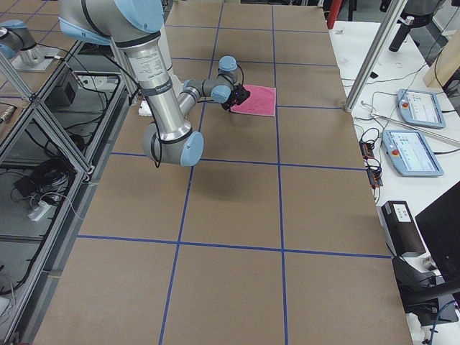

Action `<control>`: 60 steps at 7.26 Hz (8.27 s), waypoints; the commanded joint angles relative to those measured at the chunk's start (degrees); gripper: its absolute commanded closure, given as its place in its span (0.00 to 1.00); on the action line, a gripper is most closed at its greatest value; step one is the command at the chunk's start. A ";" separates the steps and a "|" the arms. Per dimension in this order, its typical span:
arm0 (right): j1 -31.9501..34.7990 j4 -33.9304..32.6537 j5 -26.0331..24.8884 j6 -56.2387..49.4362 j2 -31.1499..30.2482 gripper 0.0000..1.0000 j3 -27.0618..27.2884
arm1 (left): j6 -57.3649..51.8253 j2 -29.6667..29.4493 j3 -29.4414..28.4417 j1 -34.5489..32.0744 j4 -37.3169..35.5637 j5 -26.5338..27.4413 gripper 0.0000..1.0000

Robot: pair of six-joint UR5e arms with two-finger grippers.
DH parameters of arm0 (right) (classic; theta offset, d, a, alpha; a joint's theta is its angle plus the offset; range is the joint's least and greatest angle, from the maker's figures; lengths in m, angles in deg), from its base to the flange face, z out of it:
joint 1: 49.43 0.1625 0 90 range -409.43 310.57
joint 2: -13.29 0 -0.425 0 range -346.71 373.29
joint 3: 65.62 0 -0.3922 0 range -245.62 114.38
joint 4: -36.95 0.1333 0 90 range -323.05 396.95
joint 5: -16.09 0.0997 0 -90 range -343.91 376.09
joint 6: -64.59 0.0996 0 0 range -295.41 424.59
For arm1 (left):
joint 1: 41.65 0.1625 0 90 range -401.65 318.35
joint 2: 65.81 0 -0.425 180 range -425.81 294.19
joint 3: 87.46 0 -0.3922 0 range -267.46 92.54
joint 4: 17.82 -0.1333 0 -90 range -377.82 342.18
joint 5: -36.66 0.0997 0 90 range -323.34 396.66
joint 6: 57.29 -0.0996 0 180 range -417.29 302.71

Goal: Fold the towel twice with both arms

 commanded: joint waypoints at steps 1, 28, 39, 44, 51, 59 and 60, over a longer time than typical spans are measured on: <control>0.13 -2.36 0.00 0.03 -0.06 0.30 0.23 | 0.00 0.05 0.12 0.00 0.00 -0.01 0.00; -1.19 -2.37 -0.87 0.38 -1.56 1.00 2.95 | 3.87 -0.04 1.53 0.00 0.00 -0.62 0.00; 0.04 -2.63 0.00 0.82 -8.94 1.00 11.74 | 91.25 -12.33 5.73 36.36 31.99 14.14 0.01; -0.13 -4.39 0.00 0.82 -8.76 1.00 11.83 | 107.49 -19.37 6.28 63.51 31.55 45.66 0.01; -0.13 -4.39 0.00 0.82 -8.85 1.00 11.74 | 107.49 -25.17 -1.54 66.36 31.29 46.84 0.11; -0.13 -4.39 0.00 0.82 -8.76 1.00 11.74 | 107.49 -25.96 -2.51 67.59 31.20 46.92 0.40; -0.13 -4.39 0.00 0.82 -8.85 1.00 11.74 | 107.49 -25.97 -2.51 67.59 31.20 46.92 0.57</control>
